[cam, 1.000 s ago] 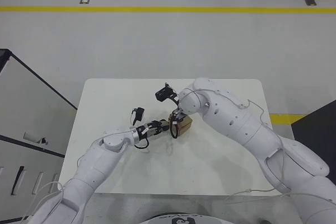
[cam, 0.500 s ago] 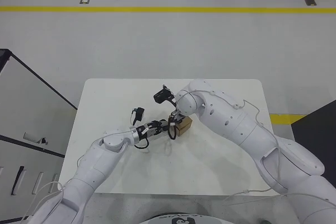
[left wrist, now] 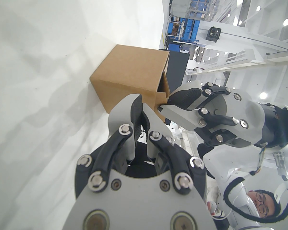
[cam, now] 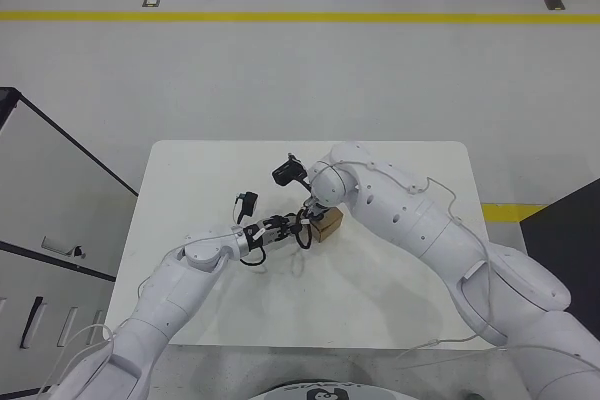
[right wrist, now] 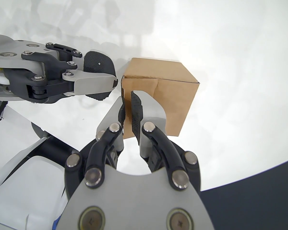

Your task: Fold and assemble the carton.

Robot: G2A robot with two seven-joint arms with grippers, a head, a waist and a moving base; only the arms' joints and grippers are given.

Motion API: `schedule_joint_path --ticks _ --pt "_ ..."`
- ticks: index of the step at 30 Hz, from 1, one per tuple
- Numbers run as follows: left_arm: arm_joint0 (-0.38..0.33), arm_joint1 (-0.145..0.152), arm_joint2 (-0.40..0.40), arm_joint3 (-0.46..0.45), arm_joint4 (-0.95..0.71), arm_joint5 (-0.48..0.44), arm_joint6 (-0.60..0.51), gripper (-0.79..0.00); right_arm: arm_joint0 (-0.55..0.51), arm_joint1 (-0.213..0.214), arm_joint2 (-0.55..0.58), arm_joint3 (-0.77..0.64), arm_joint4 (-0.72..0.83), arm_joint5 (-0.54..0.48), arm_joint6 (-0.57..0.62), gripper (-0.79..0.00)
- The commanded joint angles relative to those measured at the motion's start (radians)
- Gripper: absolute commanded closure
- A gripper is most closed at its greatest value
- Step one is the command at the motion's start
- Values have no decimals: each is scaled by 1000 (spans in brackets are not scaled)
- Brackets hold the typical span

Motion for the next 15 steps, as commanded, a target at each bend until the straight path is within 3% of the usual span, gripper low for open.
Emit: schedule_joint_path --ticks 1,4,8,12,15 --pt "0 0 0 0 0 0 0 0 1 -5 -1 13 2 -3 -2 0" --pt "0 0 0 0 0 0 0 0 4 -14 -3 32 3 -10 -6 -3" --pt "0 0 0 0 0 0 0 0 8 -24 -2 53 8 -17 -7 -120" --pt "0 0 0 0 0 0 0 0 11 -32 1 72 11 -23 -9 -188" --pt "0 0 0 0 0 0 0 0 12 -36 9 87 21 -31 -12 -157"
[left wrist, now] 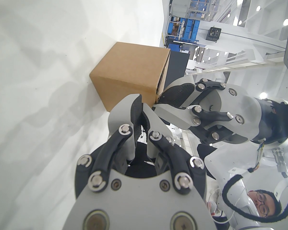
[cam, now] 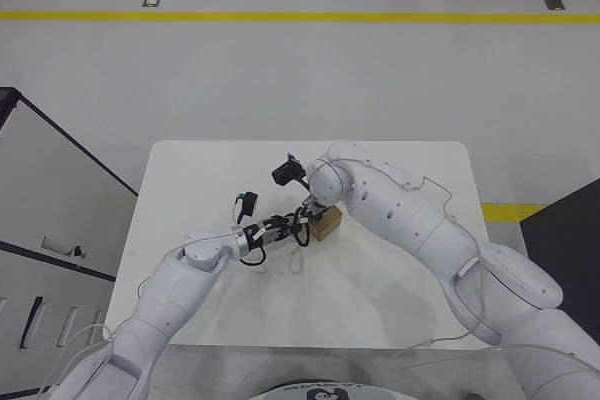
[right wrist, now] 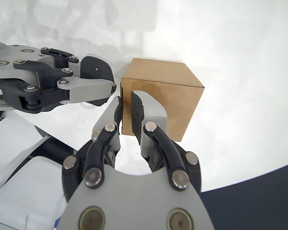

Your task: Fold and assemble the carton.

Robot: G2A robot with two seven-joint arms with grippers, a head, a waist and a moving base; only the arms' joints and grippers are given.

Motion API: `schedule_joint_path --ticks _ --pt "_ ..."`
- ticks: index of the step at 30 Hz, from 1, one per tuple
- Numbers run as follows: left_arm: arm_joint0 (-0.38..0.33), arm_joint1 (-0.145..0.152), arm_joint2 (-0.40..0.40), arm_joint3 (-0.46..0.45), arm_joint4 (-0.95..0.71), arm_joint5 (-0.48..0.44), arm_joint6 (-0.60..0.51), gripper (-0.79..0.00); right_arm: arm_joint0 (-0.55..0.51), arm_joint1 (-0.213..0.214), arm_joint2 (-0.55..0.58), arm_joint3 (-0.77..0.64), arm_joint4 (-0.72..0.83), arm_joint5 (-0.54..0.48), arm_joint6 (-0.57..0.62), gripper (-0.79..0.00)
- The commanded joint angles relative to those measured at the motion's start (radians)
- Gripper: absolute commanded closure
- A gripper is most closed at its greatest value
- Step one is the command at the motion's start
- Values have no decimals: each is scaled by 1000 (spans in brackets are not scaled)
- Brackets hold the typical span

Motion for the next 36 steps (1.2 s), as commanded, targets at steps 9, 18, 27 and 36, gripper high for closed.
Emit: schedule_joint_path --ticks 9,18,27,36 --pt "0 0 0 0 0 0 0 0 -1 -8 16 10 -7 -4 -1 0" --pt "0 0 0 0 0 0 0 0 -14 -2 48 -7 -10 -6 -2 -95" --pt "0 0 0 0 0 0 0 0 -34 10 84 -32 -34 9 -12 0" --pt "0 0 0 0 0 0 0 0 -51 14 100 -33 -57 18 -13 0"
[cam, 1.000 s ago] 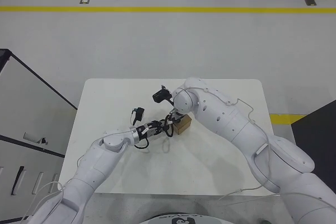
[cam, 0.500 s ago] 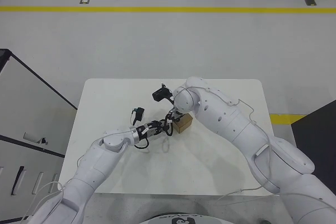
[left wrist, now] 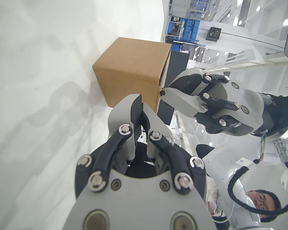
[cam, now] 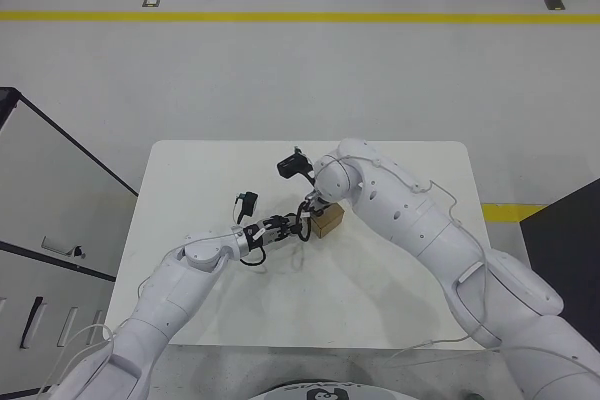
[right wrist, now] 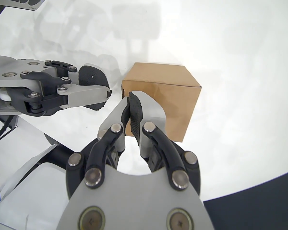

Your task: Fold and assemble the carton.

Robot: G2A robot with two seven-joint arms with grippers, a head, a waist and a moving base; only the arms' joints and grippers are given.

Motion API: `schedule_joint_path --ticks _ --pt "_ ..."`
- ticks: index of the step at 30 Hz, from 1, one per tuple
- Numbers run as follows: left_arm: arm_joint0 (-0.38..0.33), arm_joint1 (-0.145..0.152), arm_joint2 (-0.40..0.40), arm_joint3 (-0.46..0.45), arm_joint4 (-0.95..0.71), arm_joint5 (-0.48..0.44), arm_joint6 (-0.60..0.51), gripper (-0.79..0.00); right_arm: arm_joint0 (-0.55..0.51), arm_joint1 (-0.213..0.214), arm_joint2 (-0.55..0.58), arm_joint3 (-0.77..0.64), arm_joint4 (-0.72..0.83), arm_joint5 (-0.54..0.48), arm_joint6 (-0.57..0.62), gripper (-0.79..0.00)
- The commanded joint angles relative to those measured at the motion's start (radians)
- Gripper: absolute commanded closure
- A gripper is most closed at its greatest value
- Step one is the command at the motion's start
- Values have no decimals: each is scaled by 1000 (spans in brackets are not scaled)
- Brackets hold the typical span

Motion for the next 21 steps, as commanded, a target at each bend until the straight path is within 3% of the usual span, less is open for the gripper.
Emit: schedule_joint_path --ticks 1,19,20,21 --pt "0 0 0 0 0 0 0 0 -3 0 3 4 -1 0 1 0" --pt "0 0 0 0 0 0 0 0 -13 -4 43 7 12 -3 -5 0" --pt "0 0 0 0 0 0 0 0 -18 0 55 -3 14 -1 -6 -77" --pt "0 0 0 0 0 0 0 0 -24 6 69 -16 17 -1 -7 -203"
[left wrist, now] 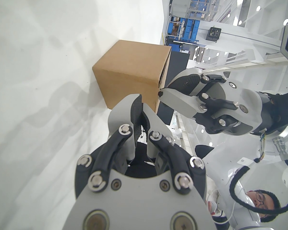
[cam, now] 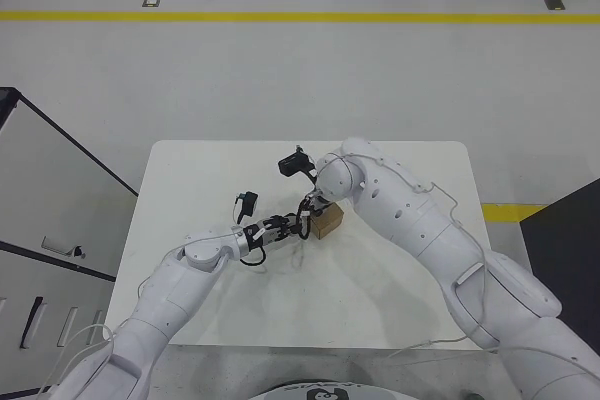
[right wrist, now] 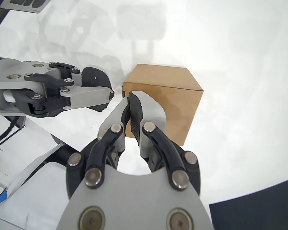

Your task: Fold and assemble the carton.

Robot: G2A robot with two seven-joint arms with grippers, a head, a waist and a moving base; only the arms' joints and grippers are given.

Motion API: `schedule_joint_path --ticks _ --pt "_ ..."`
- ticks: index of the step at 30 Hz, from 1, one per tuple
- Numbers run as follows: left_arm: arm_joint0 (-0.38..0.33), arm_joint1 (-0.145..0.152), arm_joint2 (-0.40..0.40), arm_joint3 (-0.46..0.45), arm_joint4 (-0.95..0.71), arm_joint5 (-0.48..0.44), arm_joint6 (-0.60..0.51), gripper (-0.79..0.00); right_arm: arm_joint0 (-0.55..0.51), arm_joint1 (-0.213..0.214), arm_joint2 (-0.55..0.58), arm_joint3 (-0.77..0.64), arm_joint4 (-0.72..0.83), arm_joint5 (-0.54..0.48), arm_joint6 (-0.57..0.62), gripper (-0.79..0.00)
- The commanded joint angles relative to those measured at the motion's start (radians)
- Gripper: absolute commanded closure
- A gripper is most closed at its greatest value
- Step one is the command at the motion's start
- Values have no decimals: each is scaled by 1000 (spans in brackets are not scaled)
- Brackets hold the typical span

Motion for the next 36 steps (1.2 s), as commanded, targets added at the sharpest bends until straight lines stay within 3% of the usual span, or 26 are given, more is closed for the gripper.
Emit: schedule_joint_path --ticks 1,2,4,5,10,13,23,27,32,36 --pt "0 0 0 0 0 0 0 0 -13 12 32 -26 8 -1 -3 -299" --pt "0 0 0 0 0 0 0 0 -22 20 52 -42 11 -2 -6 -363" --pt "0 0 0 0 0 0 0 0 -49 39 101 -83 21 -5 -18 -720" --pt "0 0 0 0 0 0 0 0 -67 51 130 -107 25 -8 -23 -785" --pt "0 0 0 0 0 0 0 0 -200 116 319 -264 62 -36 -64 -785" --pt "0 0 0 0 0 0 0 0 -320 147 449 -364 128 -51 -150 -785" --pt "0 0 0 0 0 0 0 0 -336 150 464 -373 146 -53 -167 -785" --pt "0 0 0 0 0 0 0 0 -413 169 553 -412 246 -172 -200 -785" --pt "0 0 0 0 0 0 0 0 -555 208 724 -468 455 -397 -143 -785" --pt "0 0 0 0 0 0 0 0 -660 231 839 -490 630 -499 -108 -785"
